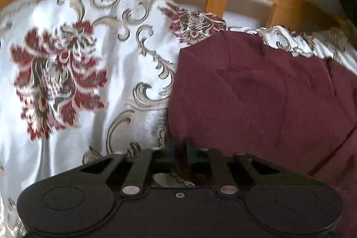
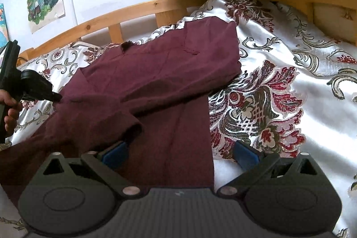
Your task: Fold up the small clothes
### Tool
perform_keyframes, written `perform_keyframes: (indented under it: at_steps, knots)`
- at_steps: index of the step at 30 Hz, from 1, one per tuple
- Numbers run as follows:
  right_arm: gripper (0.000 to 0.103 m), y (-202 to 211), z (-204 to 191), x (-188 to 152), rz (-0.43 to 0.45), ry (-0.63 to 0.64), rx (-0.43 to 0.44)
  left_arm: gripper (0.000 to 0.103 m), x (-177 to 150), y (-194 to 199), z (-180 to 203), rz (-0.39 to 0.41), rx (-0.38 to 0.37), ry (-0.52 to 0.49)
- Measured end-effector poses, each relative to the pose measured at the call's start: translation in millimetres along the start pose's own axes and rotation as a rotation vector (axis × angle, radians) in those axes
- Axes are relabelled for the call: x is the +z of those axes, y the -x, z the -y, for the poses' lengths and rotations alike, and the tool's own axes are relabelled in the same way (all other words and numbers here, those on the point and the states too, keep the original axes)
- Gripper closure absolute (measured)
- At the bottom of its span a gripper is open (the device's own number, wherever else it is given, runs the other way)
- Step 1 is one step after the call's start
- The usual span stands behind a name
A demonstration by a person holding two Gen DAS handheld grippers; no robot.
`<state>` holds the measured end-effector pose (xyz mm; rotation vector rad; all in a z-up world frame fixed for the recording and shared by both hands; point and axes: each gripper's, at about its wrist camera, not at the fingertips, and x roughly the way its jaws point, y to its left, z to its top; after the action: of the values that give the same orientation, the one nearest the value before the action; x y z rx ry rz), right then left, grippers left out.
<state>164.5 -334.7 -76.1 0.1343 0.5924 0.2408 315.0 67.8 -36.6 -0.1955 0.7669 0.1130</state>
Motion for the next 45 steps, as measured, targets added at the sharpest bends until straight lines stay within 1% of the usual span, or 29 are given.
perform_keyframes:
  at_steps: [1, 3, 4, 5, 6, 8, 11, 14, 15, 18, 22, 24, 26, 27, 29, 30, 31, 32, 33, 34, 38, 39, 41, 43, 44, 45]
  knots:
    - [0.0, 0.5, 0.0, 0.2, 0.001, 0.002, 0.0, 0.07, -0.4, 3.0, -6.7, -0.002, -0.013, 0.051]
    - [0.0, 2.1, -0.9, 0.9, 0.003, 0.008, -0.003, 0.056, -5.3, 14.7, -19.1, 0.019, -0.059, 0.129]
    - [0.0, 3.1, -1.4, 1.6, 0.001, 0.011, -0.006, 0.053, -9.7, 22.7, -24.1, 0.033, -0.079, 0.148]
    - [0.0, 4.3, -2.3, 2.5, -0.002, 0.017, -0.012, 0.046, -13.4, 29.2, -26.4, 0.038, -0.086, 0.15]
    - [0.0, 5.7, -3.1, 3.4, -0.004, 0.023, -0.017, 0.04, -19.0, 37.8, -28.2, 0.036, -0.095, 0.142]
    - [0.0, 9.3, -4.1, 5.3, -0.006, 0.03, -0.01, 0.036, -32.0, 54.3, -30.0, 0.029, -0.12, 0.109]
    - [0.0, 13.0, -4.7, 7.5, -0.025, 0.03, 0.013, 0.027, -57.2, 76.3, -30.1, 0.003, -0.149, 0.037]
    - [0.0, 14.5, -4.9, 6.6, -0.062, 0.044, 0.005, 0.023, -80.9, 88.9, -27.0, -0.044, -0.134, -0.052]
    - [0.0, 16.2, -5.0, 5.1, -0.069, 0.047, -0.003, 0.02, -86.8, 91.4, -26.4, -0.055, -0.129, -0.073]
    - [0.0, 22.9, -1.2, 0.3, -0.096, 0.043, -0.019, 0.017, -99.6, 94.2, -26.0, -0.097, -0.122, -0.11]
    - [0.001, 35.3, 4.0, -4.6, -0.123, -0.005, -0.01, 0.017, -108.0, 95.7, -31.5, -0.135, -0.125, -0.108]
    - [0.007, 42.2, 5.3, -5.2, -0.133, -0.032, -0.011, 0.017, -105.3, 96.5, -39.0, -0.14, -0.16, -0.062]
    - [0.018, 48.4, 4.3, -5.9, -0.143, -0.043, -0.022, 0.017, -101.2, 96.4, -46.4, -0.141, -0.189, -0.01]
    - [0.02, 51.4, 3.1, -7.1, -0.148, -0.044, -0.027, 0.018, -99.6, 96.1, -49.7, -0.143, -0.195, 0.012]
    - [0.034, 55.2, 0.1, -11.3, -0.166, -0.036, -0.035, 0.022, -97.4, 95.3, -54.6, -0.146, -0.194, 0.045]
    - [0.037, 56.2, -2.7, -13.2, -0.176, -0.028, -0.036, 0.026, -96.6, 94.7, -56.1, -0.151, -0.183, 0.055]
    - [0.046, 56.6, -5.2, -15.2, -0.185, -0.018, -0.038, 0.028, -96.7, 93.7, -57.5, -0.159, -0.161, 0.061]
    - [0.058, 56.3, -7.5, -16.2, -0.192, -0.009, -0.038, 0.034, -96.9, 92.3, -58.3, -0.168, -0.142, 0.065]
    - [0.066, 56.0, -8.9, -17.4, -0.202, -0.006, -0.027, 0.037, -97.7, 90.4, -59.0, -0.18, -0.131, 0.067]
    - [0.08, 55.4, -8.4, -17.9, -0.211, -0.017, -0.01, 0.037, -98.3, 89.4, -59.5, -0.185, -0.126, 0.065]
    - [0.088, 62.6, 0.6, -16.0, -0.196, -0.062, -0.011, 0.044, -99.2, 91.4, -54.8, -0.2, -0.133, 0.021]
    - [0.092, 64.8, 3.4, -14.9, -0.189, -0.071, -0.03, 0.046, -99.3, 92.0, -53.2, -0.207, -0.14, 0.007]
    - [0.093, 67.8, 9.4, -14.1, -0.181, -0.094, -0.037, 0.047, -100.7, 94.1, -48.5, -0.22, -0.161, -0.024]
    - [0.093, 65.2, 12.3, -14.4, -0.191, -0.115, -0.025, 0.056, -103.2, 94.3, -42.8, -0.233, -0.168, -0.059]
    - [0.093, 64.1, 12.0, -14.7, -0.195, -0.114, -0.022, 0.069, -104.4, 92.8, -40.2, -0.248, -0.17, -0.072]
    - [0.093, 63.4, 10.0, -14.4, -0.196, -0.104, -0.022, 0.073, -105.5, 92.3, -38.6, -0.254, -0.173, -0.072]
